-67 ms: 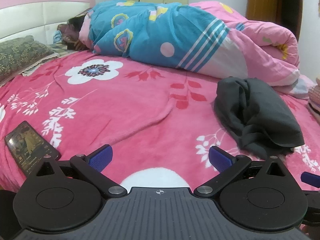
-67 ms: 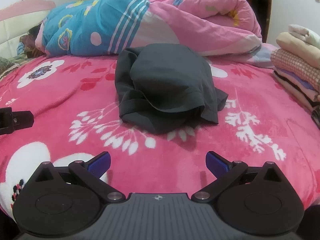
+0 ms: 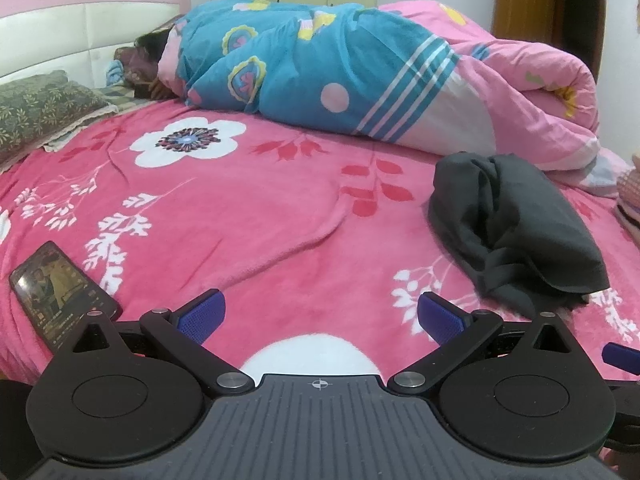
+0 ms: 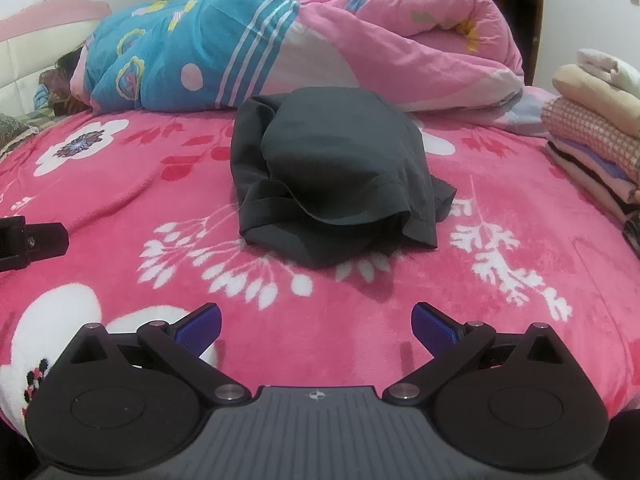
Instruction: Fold clothes
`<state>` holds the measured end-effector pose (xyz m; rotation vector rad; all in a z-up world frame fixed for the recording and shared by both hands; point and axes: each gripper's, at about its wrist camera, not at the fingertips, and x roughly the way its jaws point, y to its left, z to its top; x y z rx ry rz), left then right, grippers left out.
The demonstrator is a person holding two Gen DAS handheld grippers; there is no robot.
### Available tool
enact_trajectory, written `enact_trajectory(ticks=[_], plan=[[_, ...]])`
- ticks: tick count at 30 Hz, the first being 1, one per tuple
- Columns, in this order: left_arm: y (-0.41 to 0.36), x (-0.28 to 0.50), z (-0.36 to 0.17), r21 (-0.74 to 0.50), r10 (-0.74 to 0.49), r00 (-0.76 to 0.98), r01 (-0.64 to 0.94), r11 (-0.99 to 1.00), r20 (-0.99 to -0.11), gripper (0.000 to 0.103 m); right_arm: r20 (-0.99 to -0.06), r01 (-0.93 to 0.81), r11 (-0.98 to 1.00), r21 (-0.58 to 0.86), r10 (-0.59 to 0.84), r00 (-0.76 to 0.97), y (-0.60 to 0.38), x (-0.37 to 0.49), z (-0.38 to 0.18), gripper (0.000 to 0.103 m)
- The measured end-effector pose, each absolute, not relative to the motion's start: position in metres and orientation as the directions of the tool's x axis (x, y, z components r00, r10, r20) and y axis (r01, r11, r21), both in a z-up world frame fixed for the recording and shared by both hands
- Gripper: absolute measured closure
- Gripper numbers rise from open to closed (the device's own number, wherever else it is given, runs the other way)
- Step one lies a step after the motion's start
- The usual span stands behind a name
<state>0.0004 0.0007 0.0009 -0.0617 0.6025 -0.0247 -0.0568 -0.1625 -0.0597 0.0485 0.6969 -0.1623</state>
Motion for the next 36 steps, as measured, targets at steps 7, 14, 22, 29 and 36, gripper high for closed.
enact_trajectory(ticks=[7, 14, 22, 29, 36], plan=[[0.004, 0.003, -0.005, -0.102, -0.07, 0.806, 0.012, 0.995, -0.587, 0.0, -0.632, 0.169, 0.986, -0.01, -0.137, 0.762, -0.161, -0.057, -0.057, 0.0], [0.004, 0.015, -0.008, -0.105, -0.086, 0.743, 0.021, 0.994, -0.664, 0.0, -0.635, 0.183, 0.983, -0.009, -0.147, 0.758, -0.163, -0.056, -0.057, 0.0], [-0.003, 0.007, -0.001, -0.074, -0.065, 0.784, 0.024, 0.997, -0.617, 0.0, -0.641, 0.2, 0.98, -0.001, -0.154, 0.752, -0.167, -0.055, -0.058, 0.0], [-0.008, 0.007, -0.001, -0.046, -0.043, 0.792, 0.019, 0.999, -0.609, 0.0, -0.639, 0.204, 0.979, -0.001, -0.158, 0.753, -0.168, -0.056, -0.057, 0.0], [-0.005, 0.007, -0.003, -0.047, -0.039, 0.79, 0.013, 0.999, -0.612, 0.0, -0.643, 0.2, 0.98, -0.003, -0.155, 0.75, -0.168, -0.056, -0.057, 0.0]])
